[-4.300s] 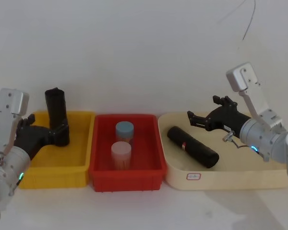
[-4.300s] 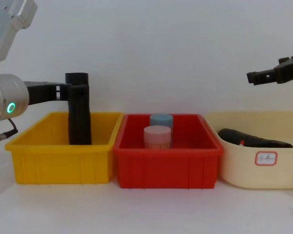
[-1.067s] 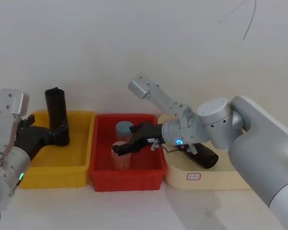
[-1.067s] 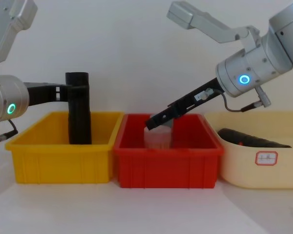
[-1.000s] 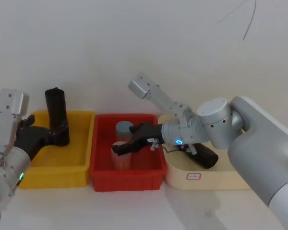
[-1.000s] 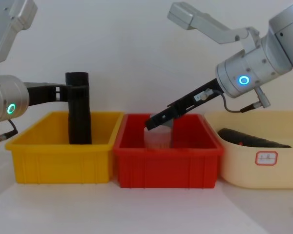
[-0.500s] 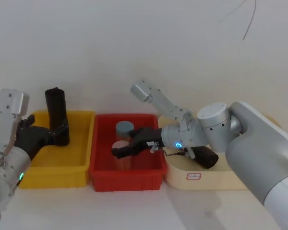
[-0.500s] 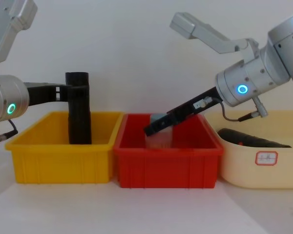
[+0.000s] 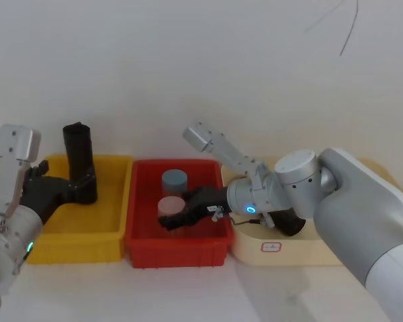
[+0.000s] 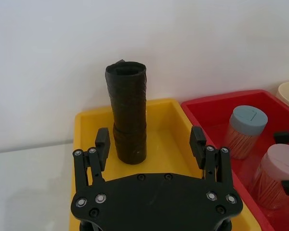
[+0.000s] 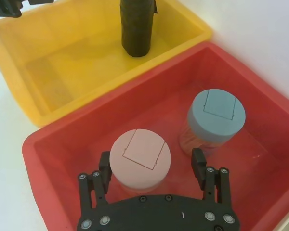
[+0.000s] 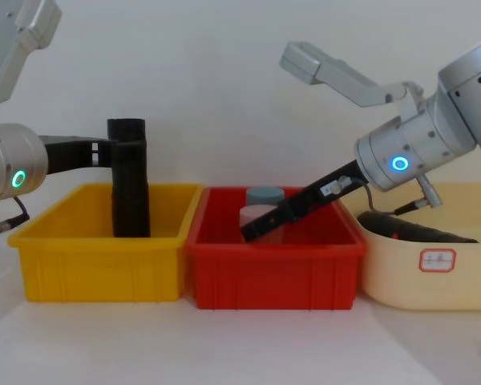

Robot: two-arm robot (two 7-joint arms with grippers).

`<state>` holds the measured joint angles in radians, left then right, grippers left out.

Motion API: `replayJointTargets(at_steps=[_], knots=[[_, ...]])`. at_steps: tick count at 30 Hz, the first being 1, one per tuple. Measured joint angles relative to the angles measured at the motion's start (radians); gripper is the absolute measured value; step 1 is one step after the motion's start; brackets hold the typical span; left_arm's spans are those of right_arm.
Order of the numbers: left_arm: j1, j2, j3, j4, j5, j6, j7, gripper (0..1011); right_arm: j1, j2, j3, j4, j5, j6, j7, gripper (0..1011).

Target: Pick up the garbage bag with the one hand and transfer it to the other hand.

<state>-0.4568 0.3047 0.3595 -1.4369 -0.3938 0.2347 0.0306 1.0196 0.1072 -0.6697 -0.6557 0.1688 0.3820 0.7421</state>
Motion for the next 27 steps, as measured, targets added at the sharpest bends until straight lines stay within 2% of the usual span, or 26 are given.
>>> replayJointTargets(at_steps=[4,11,15,22,27], knots=[[0.000,0.000,0.000,0.000,0.000,0.000,0.000,1001,0.003,-0.003,-0.002,0.013,-0.003,-0.006,0.003,992],[0.000,0.000,0.000,0.000,0.000,0.000,0.000,1001,0.009,-0.009,-0.004,0.035,-0.007,-0.017,0.009,865],[0.000,0.000,0.000,0.000,0.000,0.000,0.000,1001,0.011,-0.010,-0.005,0.040,-0.008,-0.019,0.011,695],[0.000,0.000,0.000,0.000,0.000,0.000,0.000,1001,0.010,-0.009,-0.003,0.037,-0.009,-0.021,0.011,663],[0.000,0.000,0.000,0.000,0.000,0.000,0.000,1001,-0.013,0.007,0.014,-0.015,-0.002,-0.012,-0.002,663]])
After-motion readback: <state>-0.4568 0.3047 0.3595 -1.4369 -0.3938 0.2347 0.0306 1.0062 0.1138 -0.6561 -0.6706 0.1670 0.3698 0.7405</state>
